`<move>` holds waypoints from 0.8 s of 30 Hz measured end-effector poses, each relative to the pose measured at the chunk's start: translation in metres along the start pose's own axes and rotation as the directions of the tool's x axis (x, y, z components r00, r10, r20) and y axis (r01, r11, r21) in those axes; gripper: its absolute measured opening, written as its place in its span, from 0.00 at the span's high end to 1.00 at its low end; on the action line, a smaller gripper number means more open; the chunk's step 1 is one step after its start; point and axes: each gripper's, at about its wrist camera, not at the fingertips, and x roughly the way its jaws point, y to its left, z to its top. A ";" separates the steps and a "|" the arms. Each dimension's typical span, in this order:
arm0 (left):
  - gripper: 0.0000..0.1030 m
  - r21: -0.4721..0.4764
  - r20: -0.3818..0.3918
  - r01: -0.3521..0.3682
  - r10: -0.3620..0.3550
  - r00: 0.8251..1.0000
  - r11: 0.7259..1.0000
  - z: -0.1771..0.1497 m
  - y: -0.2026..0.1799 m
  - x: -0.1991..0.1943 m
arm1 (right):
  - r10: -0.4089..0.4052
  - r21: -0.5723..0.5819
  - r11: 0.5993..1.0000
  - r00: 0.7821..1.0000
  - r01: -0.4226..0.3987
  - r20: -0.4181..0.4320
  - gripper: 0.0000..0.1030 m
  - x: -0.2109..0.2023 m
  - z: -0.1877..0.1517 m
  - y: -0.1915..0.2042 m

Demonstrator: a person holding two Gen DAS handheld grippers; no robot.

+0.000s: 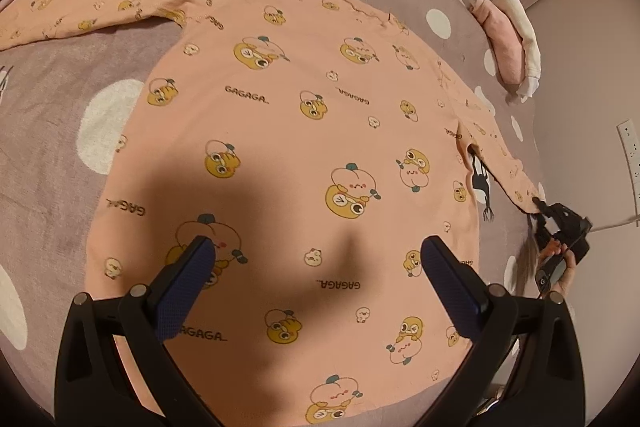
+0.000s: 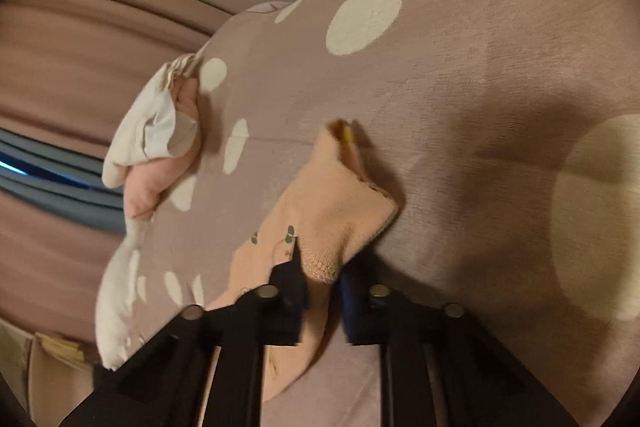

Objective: Fold small clothes
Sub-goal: 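Grasp the peach shirt's sleeve cuff with the right tool and lift it, then lay the held sleeve across the shirt body and open the right tool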

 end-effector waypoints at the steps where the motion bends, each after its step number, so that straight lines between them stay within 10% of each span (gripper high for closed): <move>1: 0.00 0.003 0.005 -0.003 0.003 1.000 1.000 0.000 0.002 -0.002 | -0.003 -0.037 0.999 1.000 0.004 0.006 0.89 -0.004 -0.001 0.008; 14: 0.00 -0.030 0.097 0.004 -0.001 0.995 1.000 -0.007 0.041 -0.045 | 0.048 -0.574 0.816 0.998 -0.065 -0.045 0.89 -0.033 -0.074 0.235; 24: 0.00 -0.112 0.141 -0.017 0.033 0.989 0.994 -0.005 0.088 -0.066 | -0.021 -0.902 0.414 0.990 -0.119 -0.140 0.89 0.023 -0.267 0.352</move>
